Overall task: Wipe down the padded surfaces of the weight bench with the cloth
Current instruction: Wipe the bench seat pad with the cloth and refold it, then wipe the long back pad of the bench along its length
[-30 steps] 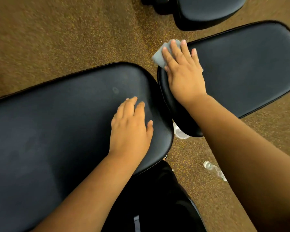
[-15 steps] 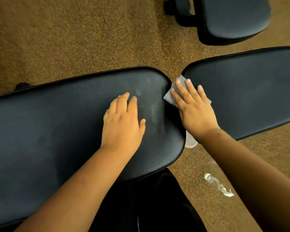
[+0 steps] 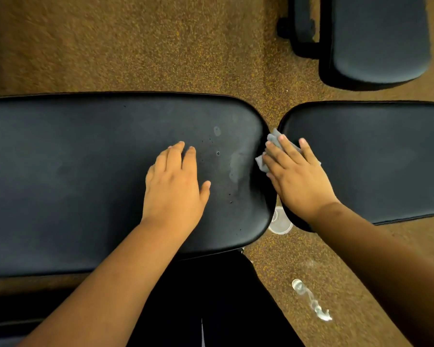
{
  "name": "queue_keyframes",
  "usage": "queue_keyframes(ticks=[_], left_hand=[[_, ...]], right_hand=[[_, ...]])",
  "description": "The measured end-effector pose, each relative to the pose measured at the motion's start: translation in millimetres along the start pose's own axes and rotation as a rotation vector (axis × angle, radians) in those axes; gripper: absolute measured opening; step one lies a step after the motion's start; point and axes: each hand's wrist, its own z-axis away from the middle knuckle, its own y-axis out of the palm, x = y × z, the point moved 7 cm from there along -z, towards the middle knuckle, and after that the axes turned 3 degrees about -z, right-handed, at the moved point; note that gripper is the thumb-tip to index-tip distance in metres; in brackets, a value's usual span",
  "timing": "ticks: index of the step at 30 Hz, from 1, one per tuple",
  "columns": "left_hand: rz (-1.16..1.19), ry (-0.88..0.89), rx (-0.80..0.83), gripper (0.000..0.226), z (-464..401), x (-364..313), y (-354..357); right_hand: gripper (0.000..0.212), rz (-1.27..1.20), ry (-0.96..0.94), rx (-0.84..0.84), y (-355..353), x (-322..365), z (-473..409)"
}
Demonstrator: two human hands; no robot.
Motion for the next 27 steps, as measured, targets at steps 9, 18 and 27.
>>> queue_keyframes(ticks=[9, 18, 27], left_hand=[[0.007, -0.132, -0.115, 0.073, 0, 7, -6], [-0.064, -0.137, -0.159, 0.079, -29, 43, -21], [-0.127, -0.118, -0.085, 0.095, -54, 69, -25]], right_hand=[[0.035, -0.598, 0.472, -0.268, -15, 14, -54], [0.051, -0.725, 0.318, -0.192, 9, 48, -89], [0.048, -0.746, 0.107, -0.264, -23, 103, -140]])
